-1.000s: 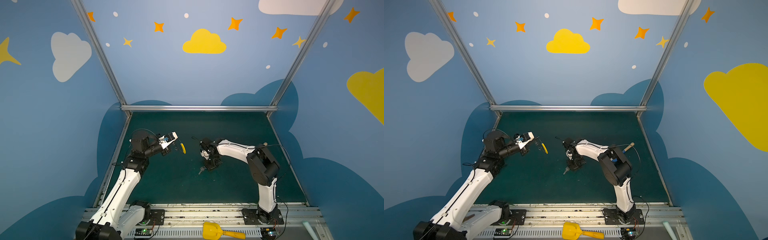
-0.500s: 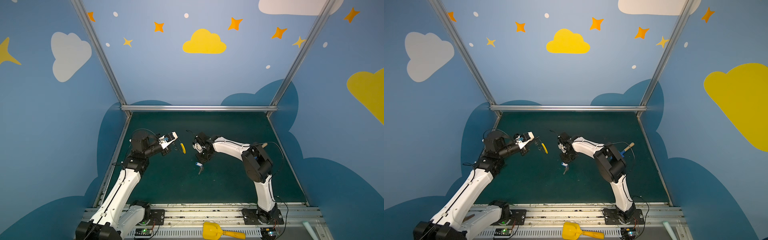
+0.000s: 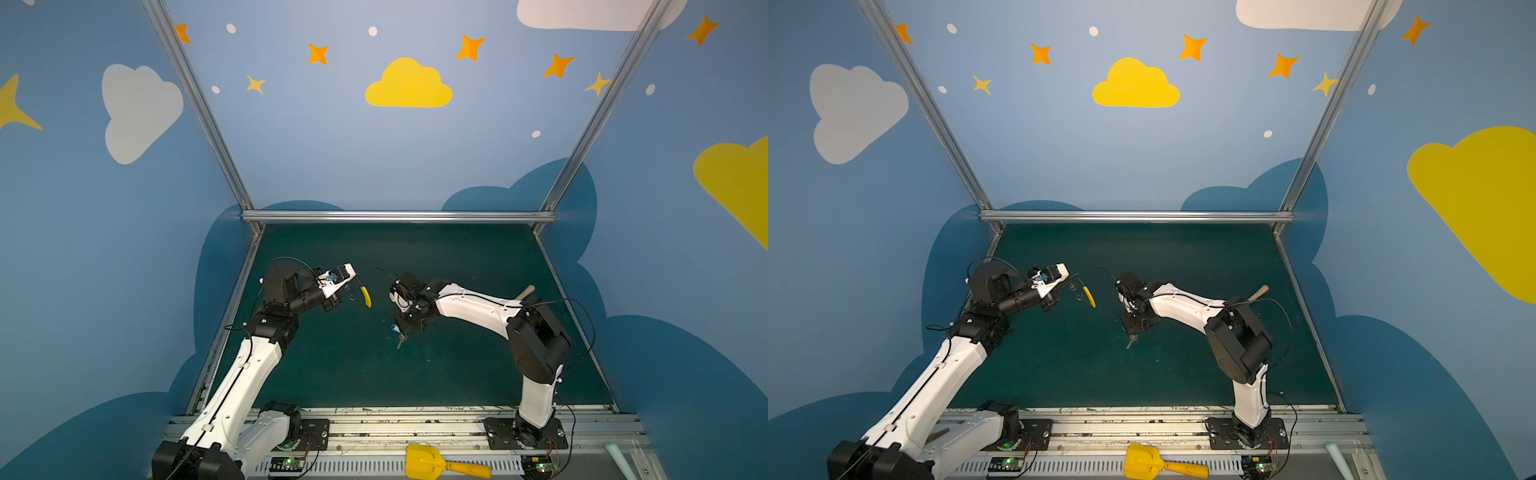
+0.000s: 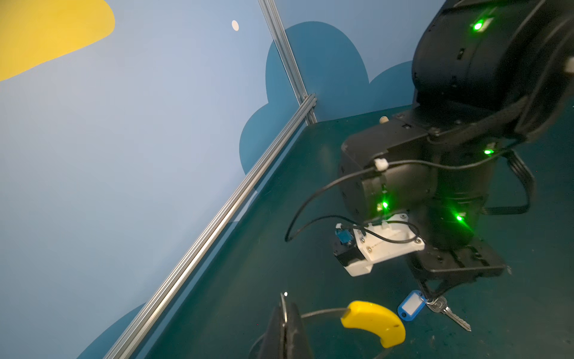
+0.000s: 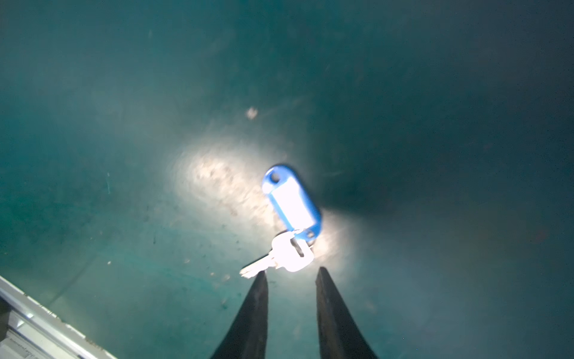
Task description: Put the keys on the keyring
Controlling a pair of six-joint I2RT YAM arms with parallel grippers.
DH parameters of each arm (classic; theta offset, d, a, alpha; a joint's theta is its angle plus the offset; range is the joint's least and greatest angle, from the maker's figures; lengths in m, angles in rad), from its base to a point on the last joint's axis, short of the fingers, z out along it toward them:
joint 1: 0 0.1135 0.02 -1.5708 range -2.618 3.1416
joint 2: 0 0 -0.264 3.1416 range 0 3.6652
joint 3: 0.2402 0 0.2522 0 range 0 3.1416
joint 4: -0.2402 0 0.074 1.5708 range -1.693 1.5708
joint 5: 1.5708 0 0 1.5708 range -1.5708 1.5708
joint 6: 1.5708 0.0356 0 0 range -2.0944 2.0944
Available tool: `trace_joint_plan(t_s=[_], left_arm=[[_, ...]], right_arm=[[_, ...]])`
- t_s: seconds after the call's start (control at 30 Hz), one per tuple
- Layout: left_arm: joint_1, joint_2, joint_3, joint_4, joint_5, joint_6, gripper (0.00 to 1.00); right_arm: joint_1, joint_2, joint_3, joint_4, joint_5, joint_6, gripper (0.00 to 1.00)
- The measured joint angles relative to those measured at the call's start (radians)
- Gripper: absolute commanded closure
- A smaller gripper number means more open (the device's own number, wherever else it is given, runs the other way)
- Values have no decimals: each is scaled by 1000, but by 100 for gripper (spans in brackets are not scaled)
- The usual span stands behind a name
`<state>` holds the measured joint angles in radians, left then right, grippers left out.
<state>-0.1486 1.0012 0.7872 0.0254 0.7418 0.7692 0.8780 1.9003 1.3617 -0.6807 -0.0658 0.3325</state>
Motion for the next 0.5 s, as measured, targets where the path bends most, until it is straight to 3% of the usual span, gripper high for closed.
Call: trace_joint_plan(t_s=[0.5], left_arm=[[0,-1,0,-5,13,0,96]], right_arm=[[3,109,51,-57,32,136,70]])
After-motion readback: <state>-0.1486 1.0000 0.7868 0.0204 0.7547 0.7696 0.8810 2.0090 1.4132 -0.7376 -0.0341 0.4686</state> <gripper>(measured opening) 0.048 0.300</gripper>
